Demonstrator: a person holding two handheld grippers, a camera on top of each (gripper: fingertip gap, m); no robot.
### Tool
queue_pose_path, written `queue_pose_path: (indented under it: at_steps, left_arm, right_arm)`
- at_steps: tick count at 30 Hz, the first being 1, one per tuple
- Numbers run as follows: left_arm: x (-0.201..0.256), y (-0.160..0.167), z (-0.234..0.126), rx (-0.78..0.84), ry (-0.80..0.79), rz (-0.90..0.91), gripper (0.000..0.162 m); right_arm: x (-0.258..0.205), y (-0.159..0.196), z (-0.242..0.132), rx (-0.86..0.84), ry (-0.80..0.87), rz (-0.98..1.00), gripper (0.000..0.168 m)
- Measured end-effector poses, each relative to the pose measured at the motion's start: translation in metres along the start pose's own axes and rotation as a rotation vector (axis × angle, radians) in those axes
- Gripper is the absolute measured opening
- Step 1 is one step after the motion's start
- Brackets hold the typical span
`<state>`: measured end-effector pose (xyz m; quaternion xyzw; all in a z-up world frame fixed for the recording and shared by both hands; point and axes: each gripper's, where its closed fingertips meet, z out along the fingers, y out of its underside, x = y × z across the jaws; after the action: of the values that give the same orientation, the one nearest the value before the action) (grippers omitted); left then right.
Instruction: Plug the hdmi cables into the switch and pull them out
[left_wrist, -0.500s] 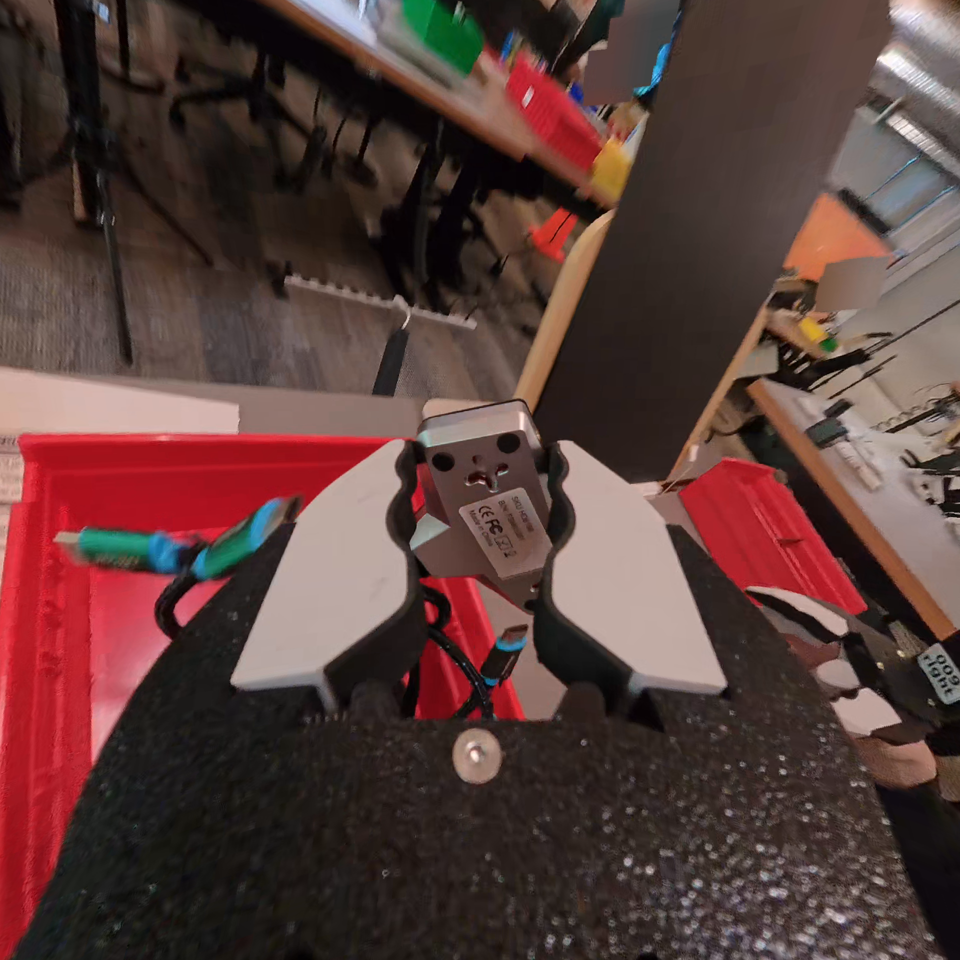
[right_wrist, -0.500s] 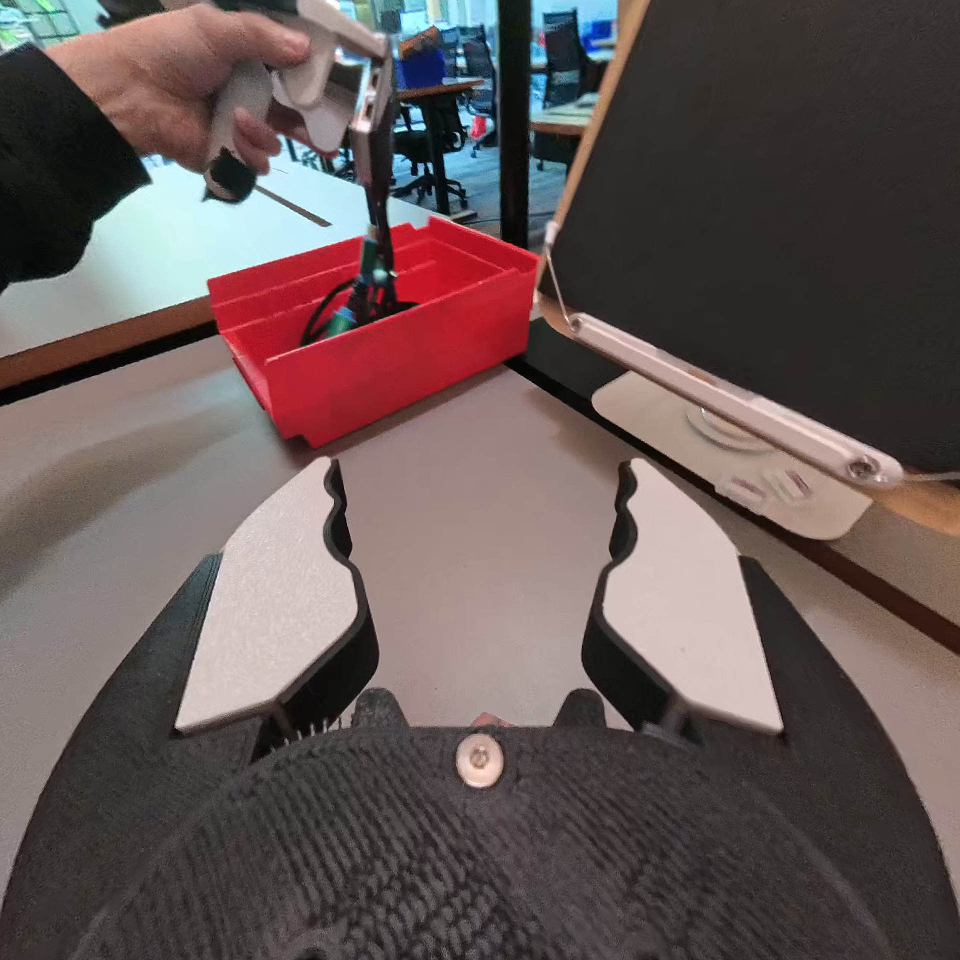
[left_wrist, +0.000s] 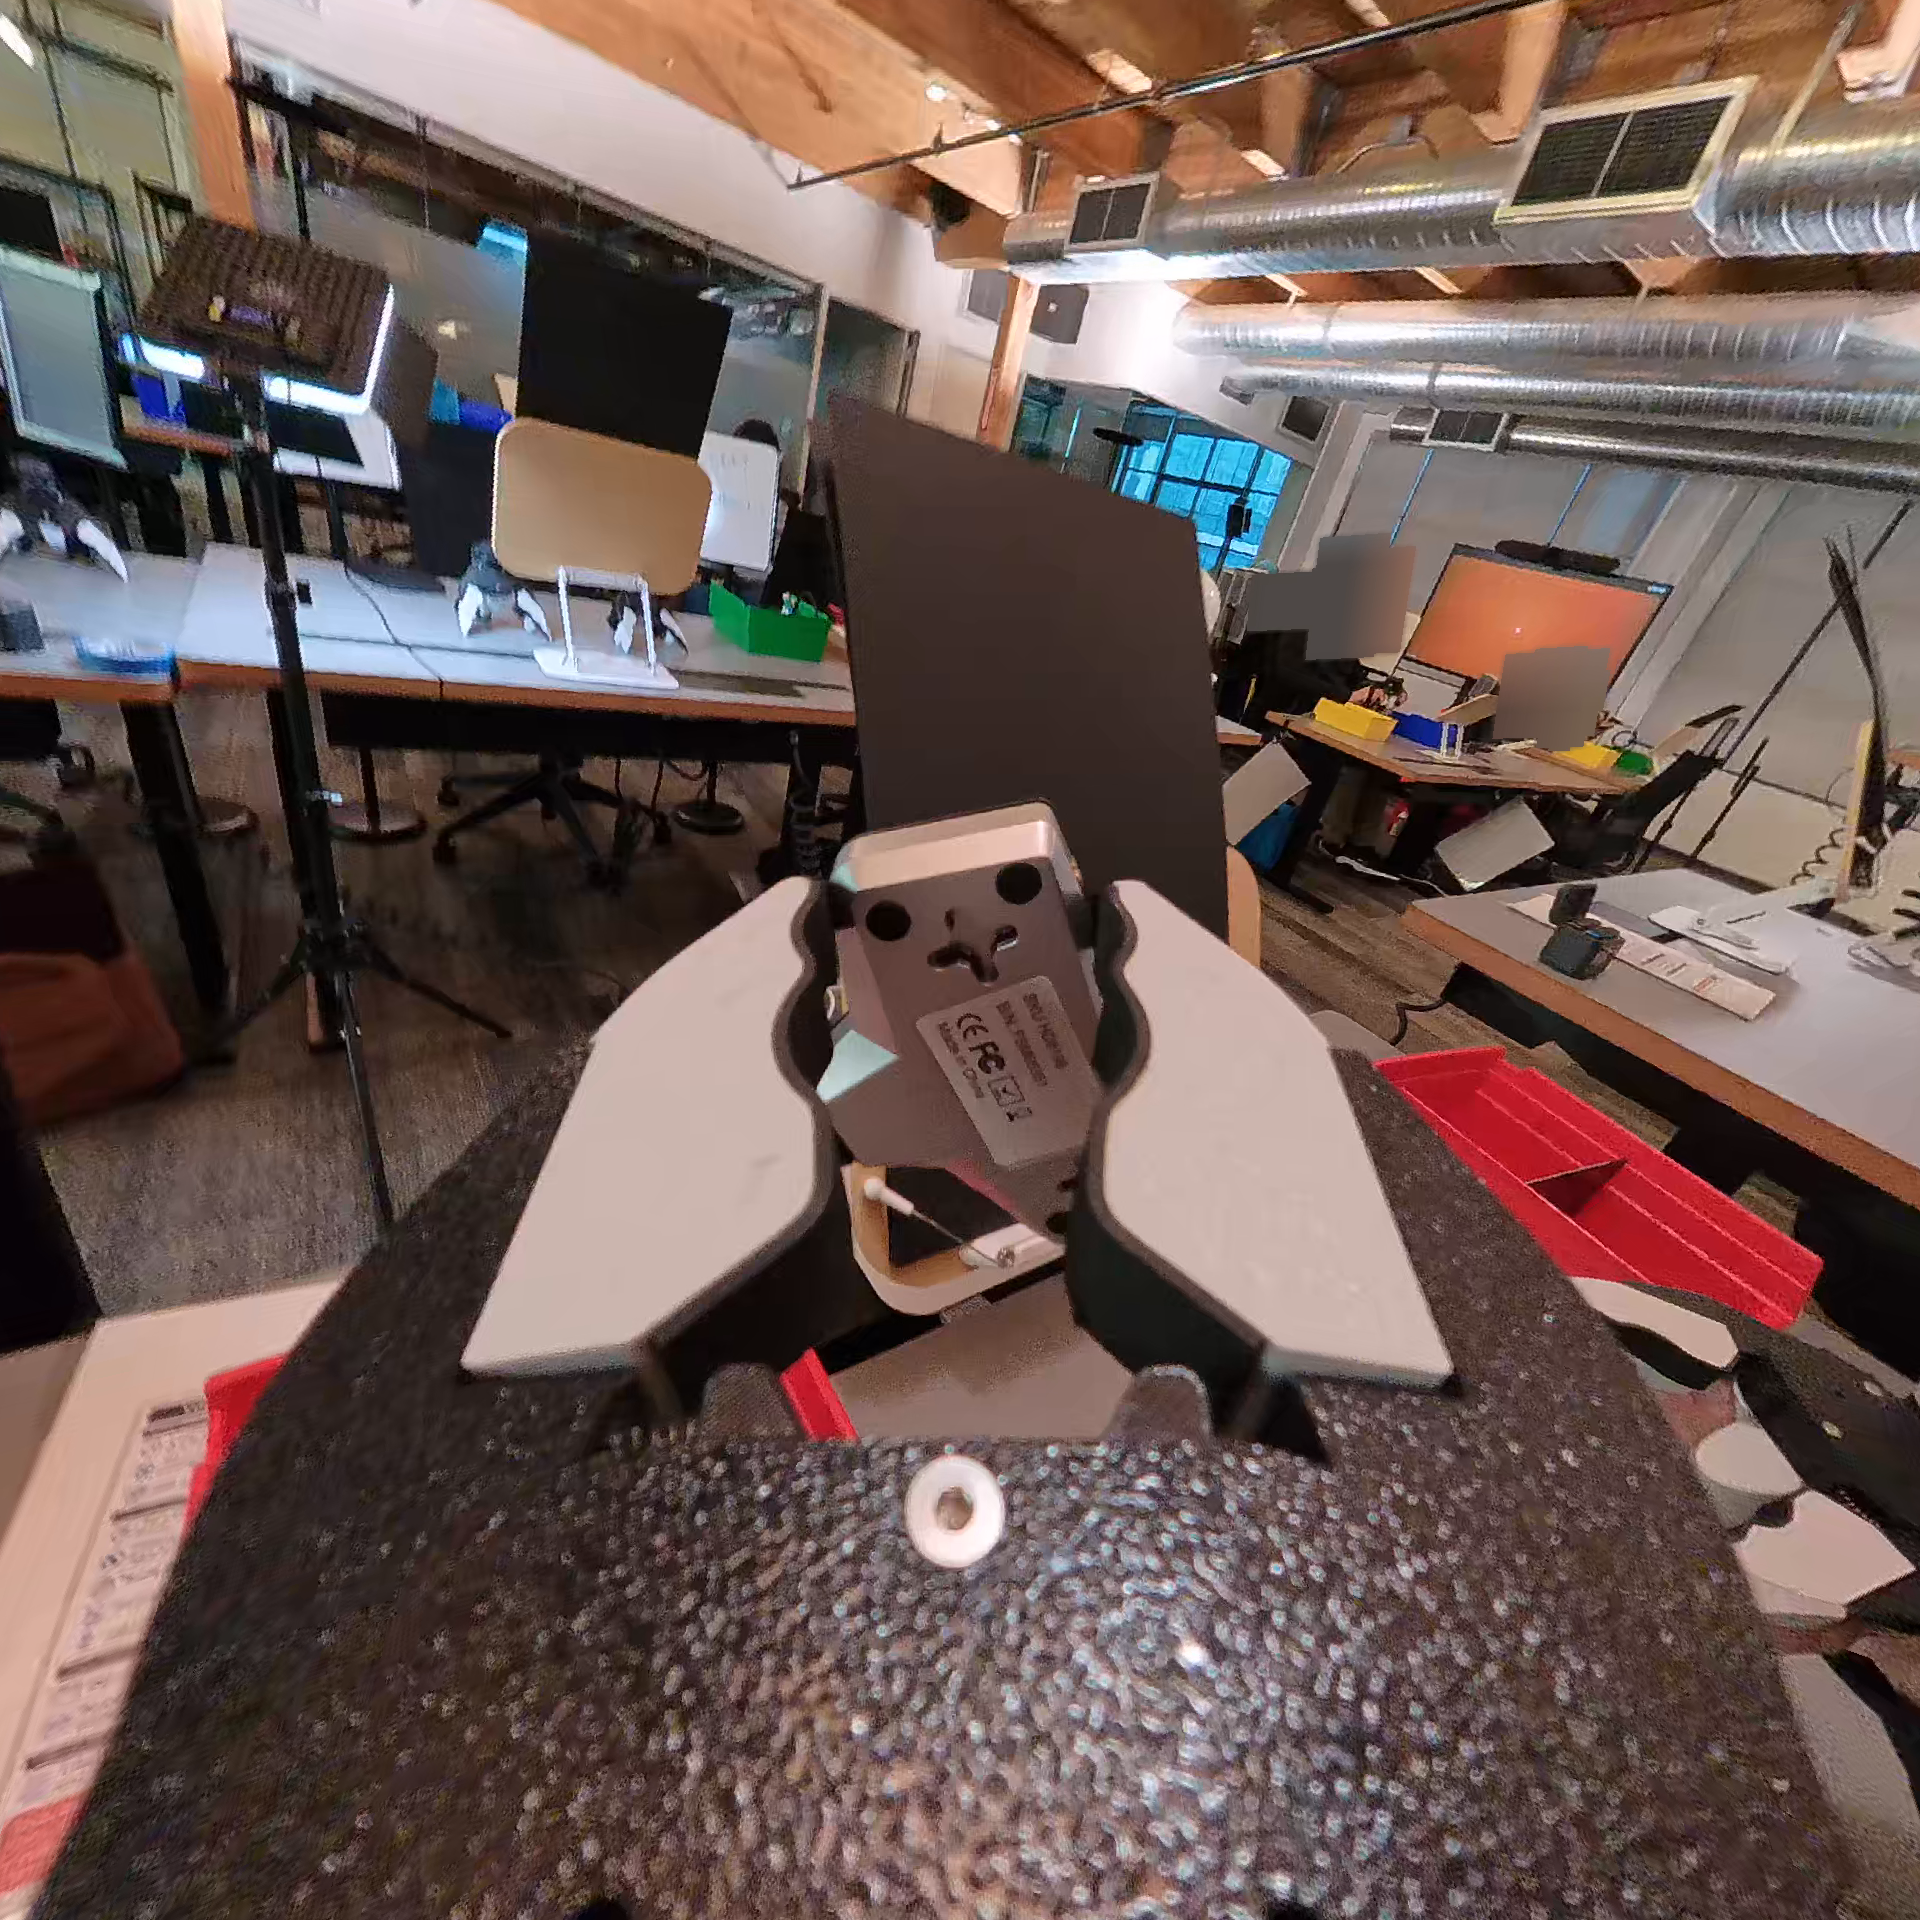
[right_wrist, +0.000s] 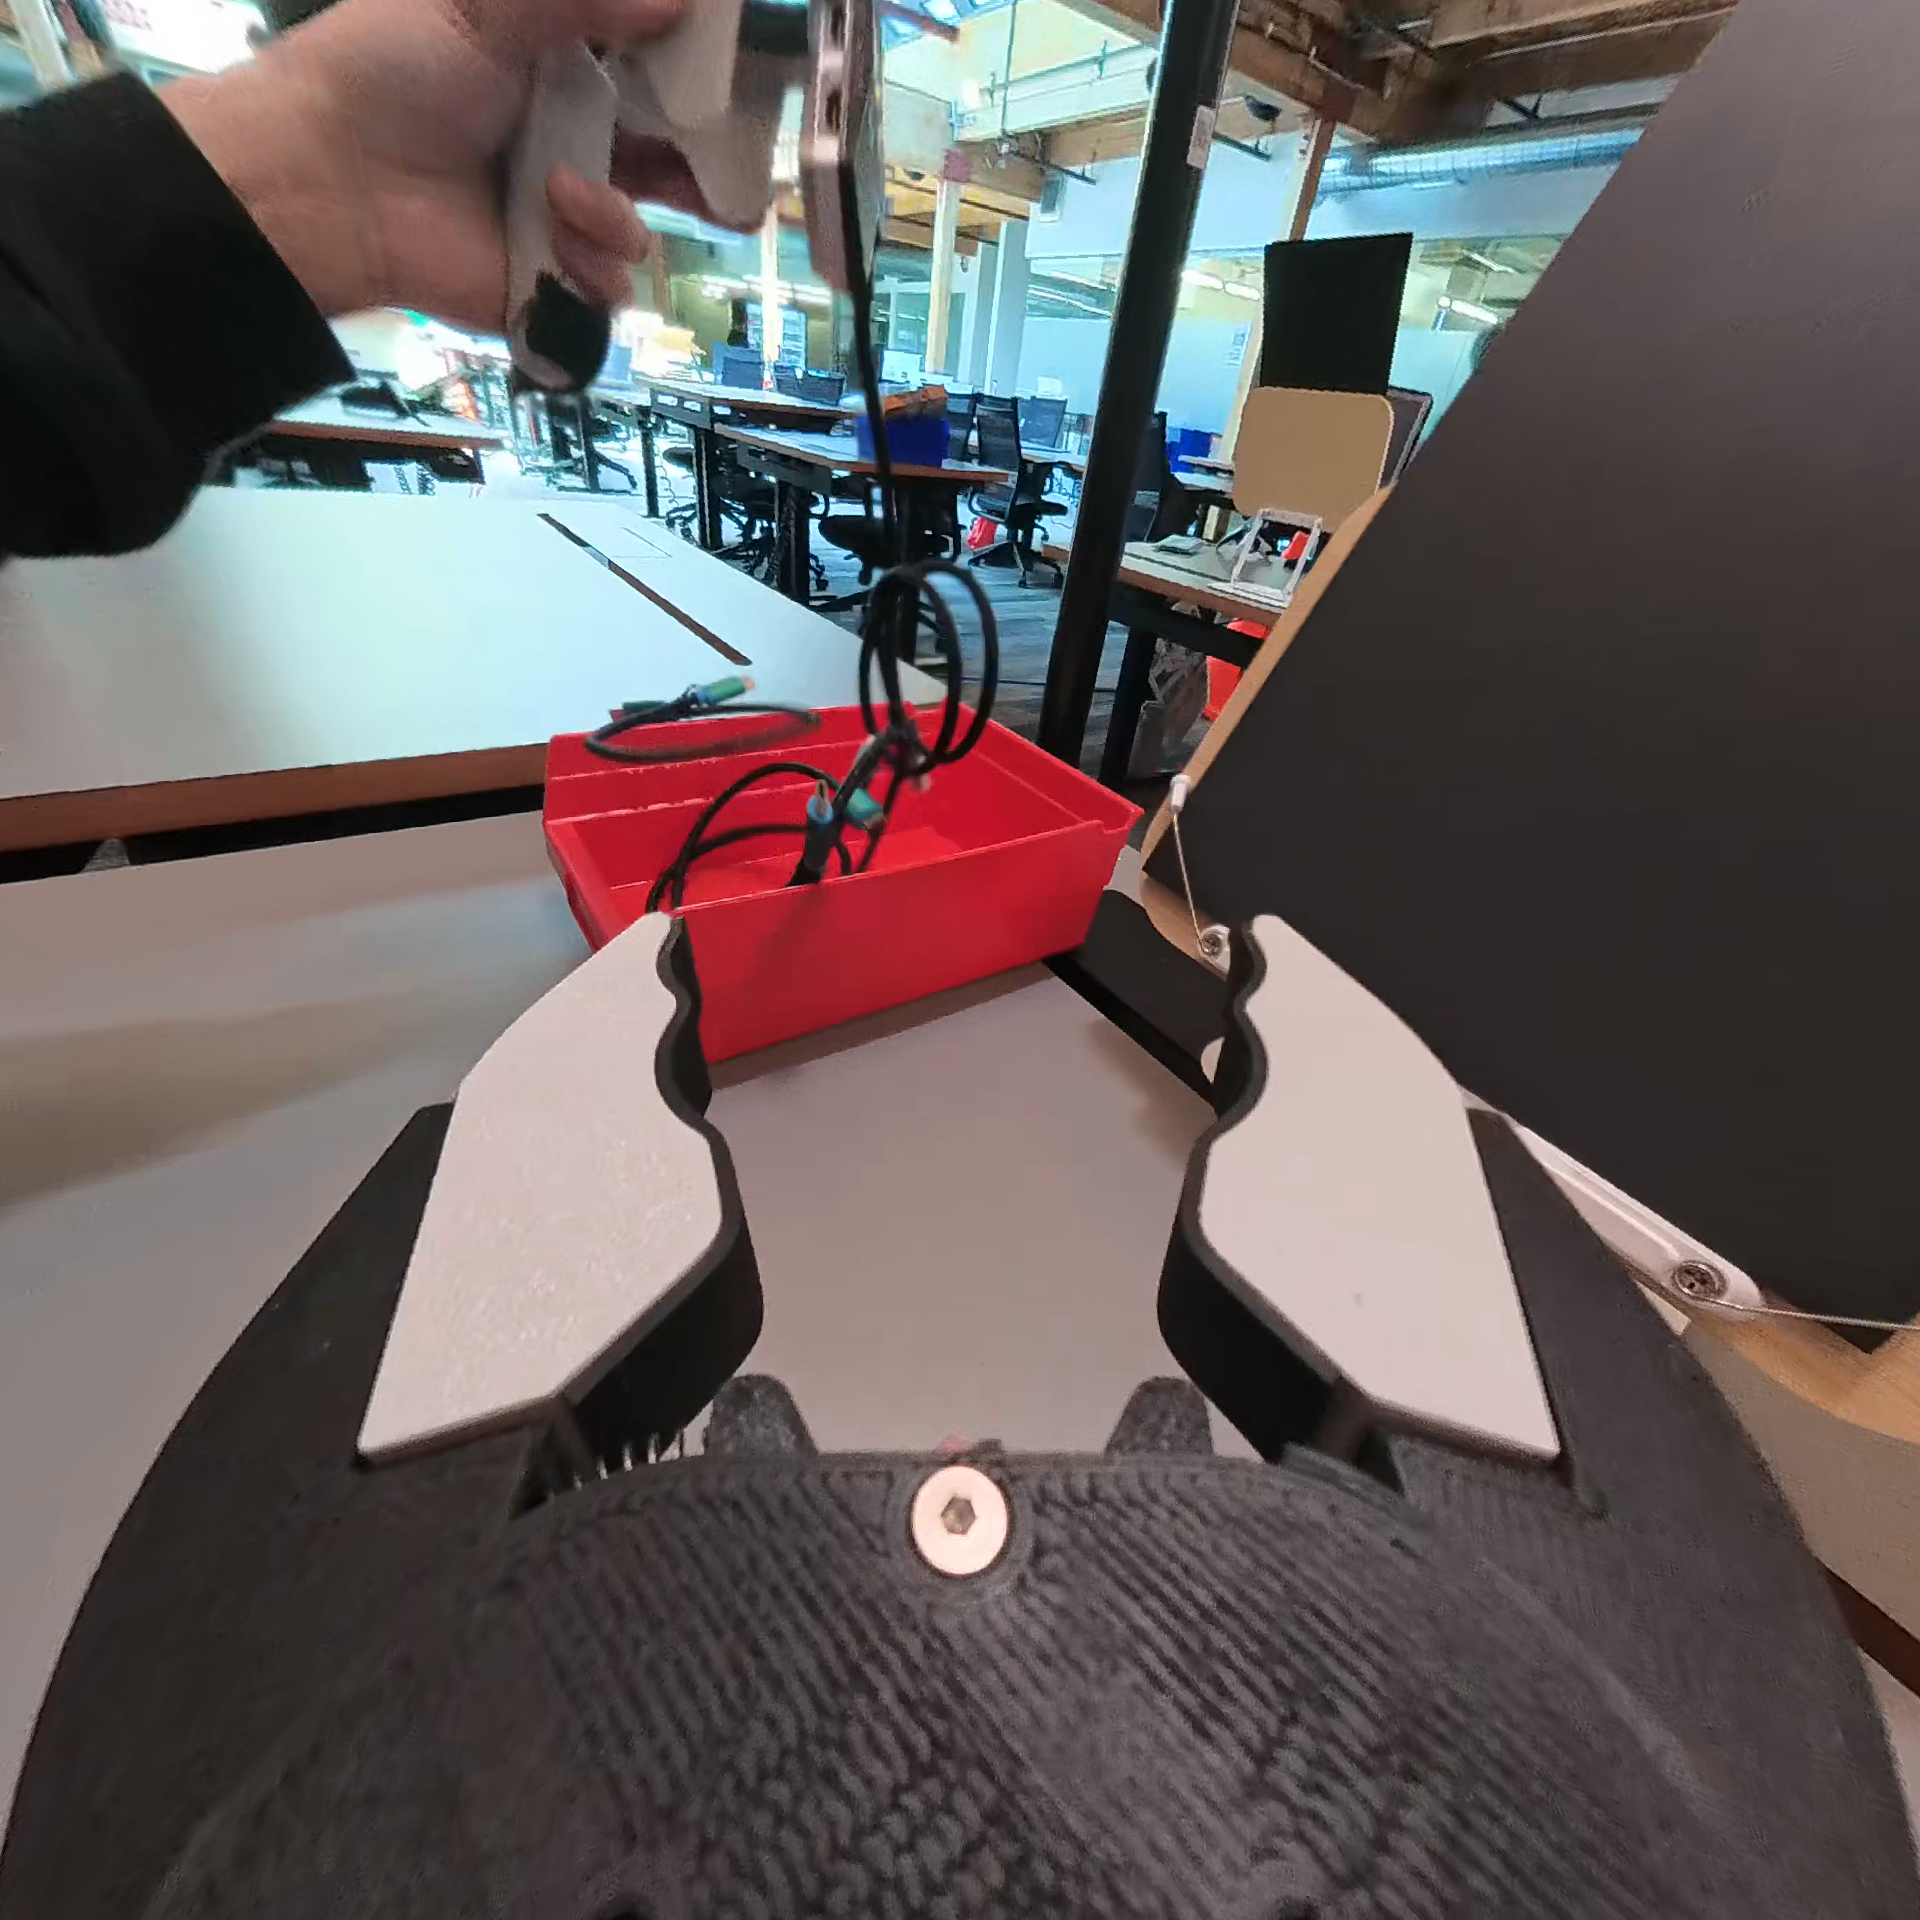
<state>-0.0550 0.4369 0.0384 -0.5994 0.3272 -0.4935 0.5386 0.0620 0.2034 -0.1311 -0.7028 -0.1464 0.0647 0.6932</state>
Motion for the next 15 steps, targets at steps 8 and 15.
queue_pose_path:
  at_steps: [8, 15]
  left_arm:
    - [0.094, -0.046, -0.021, 0.104, 0.206, 0.06, 0.048]
    - [0.22, -0.011, -0.038, 0.135, 0.459, -0.056, 0.048]
  right_arm:
    - [-0.007, -0.031, -0.007, 0.094, 0.076, -0.049, 0.092]
    - [-0.058, -0.113, -0.042, 0.369, 0.121, -0.163, 0.088]
